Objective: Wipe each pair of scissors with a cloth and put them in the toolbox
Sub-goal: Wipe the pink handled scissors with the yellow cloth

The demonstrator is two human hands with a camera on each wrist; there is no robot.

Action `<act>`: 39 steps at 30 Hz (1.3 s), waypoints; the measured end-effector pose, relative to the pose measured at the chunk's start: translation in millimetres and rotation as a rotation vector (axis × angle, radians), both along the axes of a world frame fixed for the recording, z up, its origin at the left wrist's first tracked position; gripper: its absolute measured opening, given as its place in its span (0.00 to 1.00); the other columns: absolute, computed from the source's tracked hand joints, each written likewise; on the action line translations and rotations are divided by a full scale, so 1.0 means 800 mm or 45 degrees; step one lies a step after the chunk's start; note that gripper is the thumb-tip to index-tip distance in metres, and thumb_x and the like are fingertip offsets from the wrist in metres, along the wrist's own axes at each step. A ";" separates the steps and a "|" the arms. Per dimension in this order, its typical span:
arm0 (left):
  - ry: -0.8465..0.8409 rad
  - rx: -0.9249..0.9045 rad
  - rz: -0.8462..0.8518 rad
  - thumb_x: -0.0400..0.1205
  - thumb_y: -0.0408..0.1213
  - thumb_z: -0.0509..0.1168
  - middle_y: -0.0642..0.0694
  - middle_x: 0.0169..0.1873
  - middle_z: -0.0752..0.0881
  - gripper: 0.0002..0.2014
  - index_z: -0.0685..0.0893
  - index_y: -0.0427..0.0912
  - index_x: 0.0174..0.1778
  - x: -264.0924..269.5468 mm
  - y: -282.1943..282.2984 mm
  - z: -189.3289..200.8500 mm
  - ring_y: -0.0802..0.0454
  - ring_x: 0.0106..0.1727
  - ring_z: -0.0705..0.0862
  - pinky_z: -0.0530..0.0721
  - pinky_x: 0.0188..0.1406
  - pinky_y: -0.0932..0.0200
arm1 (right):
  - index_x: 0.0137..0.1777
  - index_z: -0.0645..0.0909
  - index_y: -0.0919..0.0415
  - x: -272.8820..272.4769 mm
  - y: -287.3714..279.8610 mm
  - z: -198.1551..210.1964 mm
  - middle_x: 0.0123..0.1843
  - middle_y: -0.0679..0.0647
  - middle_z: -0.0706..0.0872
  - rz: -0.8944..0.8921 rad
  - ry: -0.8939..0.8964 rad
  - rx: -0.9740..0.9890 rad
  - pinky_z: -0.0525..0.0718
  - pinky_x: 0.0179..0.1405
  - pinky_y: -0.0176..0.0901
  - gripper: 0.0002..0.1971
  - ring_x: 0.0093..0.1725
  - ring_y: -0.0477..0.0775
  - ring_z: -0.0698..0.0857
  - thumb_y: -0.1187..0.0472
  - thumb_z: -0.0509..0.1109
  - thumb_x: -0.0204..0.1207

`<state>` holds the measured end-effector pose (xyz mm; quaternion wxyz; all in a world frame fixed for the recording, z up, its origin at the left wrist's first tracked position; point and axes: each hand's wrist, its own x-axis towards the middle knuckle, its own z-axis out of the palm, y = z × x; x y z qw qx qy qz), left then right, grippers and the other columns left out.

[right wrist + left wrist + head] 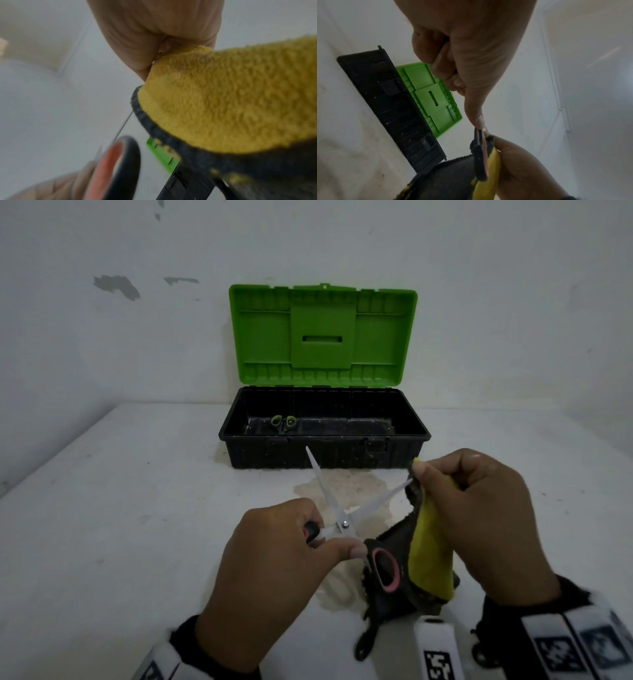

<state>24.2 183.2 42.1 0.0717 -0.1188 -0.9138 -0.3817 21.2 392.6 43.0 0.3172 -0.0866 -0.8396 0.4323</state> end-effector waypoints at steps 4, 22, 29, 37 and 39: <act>-0.047 0.032 0.036 0.62 0.67 0.73 0.56 0.23 0.78 0.23 0.78 0.51 0.30 -0.007 -0.007 -0.002 0.61 0.25 0.75 0.73 0.23 0.69 | 0.37 0.88 0.56 0.003 0.026 -0.001 0.34 0.48 0.91 0.038 -0.028 -0.281 0.85 0.36 0.44 0.09 0.35 0.50 0.88 0.54 0.76 0.76; -0.415 0.911 -0.129 0.74 0.40 0.72 0.43 0.33 0.90 0.07 0.91 0.42 0.42 -0.023 -0.036 -0.002 0.55 0.27 0.78 0.75 0.25 0.63 | 0.39 0.91 0.44 0.008 0.084 -0.004 0.44 0.50 0.91 -0.007 -0.231 -0.582 0.83 0.59 0.58 0.13 0.52 0.60 0.87 0.53 0.68 0.82; -0.545 1.214 0.077 0.80 0.47 0.66 0.45 0.28 0.85 0.14 0.90 0.42 0.39 -0.022 -0.012 -0.016 0.52 0.32 0.82 0.81 0.40 0.51 | 0.65 0.85 0.40 0.019 0.047 0.028 0.49 0.50 0.92 0.269 -0.410 0.076 0.84 0.42 0.38 0.20 0.48 0.56 0.90 0.64 0.69 0.80; -0.632 1.341 0.114 0.82 0.50 0.64 0.44 0.25 0.85 0.17 0.87 0.39 0.42 -0.010 0.021 -0.022 0.47 0.29 0.88 0.91 0.38 0.51 | 0.41 0.88 0.40 0.025 -0.006 0.021 0.34 0.29 0.82 0.481 -0.190 0.580 0.73 0.38 0.15 0.11 0.40 0.26 0.81 0.59 0.83 0.65; -0.638 1.357 0.138 0.83 0.51 0.62 0.44 0.26 0.86 0.19 0.87 0.39 0.43 -0.008 0.024 -0.023 0.45 0.29 0.88 0.91 0.34 0.51 | 0.42 0.89 0.37 0.027 -0.010 0.021 0.39 0.31 0.84 0.599 -0.201 0.625 0.76 0.39 0.18 0.12 0.43 0.34 0.83 0.56 0.84 0.65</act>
